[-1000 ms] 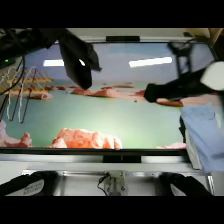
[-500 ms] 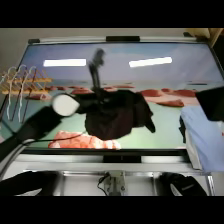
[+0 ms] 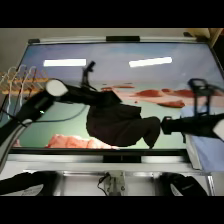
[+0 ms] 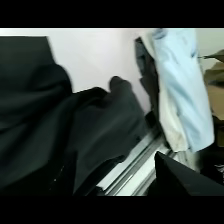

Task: Fold the shirts.

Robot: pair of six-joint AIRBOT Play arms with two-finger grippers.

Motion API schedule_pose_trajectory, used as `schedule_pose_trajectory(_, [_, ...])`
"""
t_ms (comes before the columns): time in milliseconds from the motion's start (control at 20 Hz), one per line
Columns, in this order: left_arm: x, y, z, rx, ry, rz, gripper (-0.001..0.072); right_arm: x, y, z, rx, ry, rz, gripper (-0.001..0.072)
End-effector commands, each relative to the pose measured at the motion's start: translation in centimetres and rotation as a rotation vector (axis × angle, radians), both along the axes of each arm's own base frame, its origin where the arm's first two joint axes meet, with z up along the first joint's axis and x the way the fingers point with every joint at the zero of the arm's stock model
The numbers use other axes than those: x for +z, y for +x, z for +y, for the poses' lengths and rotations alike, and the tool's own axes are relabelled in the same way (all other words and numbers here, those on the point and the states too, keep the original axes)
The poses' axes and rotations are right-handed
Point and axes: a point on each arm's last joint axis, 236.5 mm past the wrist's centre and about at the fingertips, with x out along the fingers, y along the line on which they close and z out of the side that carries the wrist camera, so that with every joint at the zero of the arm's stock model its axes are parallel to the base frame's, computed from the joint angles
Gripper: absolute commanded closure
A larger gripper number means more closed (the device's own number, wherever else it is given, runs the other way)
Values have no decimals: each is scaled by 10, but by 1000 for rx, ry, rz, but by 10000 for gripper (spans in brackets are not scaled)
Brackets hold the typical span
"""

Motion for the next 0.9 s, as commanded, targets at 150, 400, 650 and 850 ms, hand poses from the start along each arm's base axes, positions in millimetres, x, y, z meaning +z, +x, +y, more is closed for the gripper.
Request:
schedule_pose_trajectory(150, [-72,-26,166,56,378,234,141,-108,7,18,123,-38,262,18])
schedule_pose_trajectory(400, [-148,-59,157,98,376,363,141,-158,-10,17,218,-85,498,18])
schedule_pose_trajectory(650, [-180,-59,134,116,378,349,142,-183,-21,11,232,-117,607,18])
schedule_pose_trajectory(850, [-199,-56,118,120,377,358,164,-193,-28,12,215,-110,643,26])
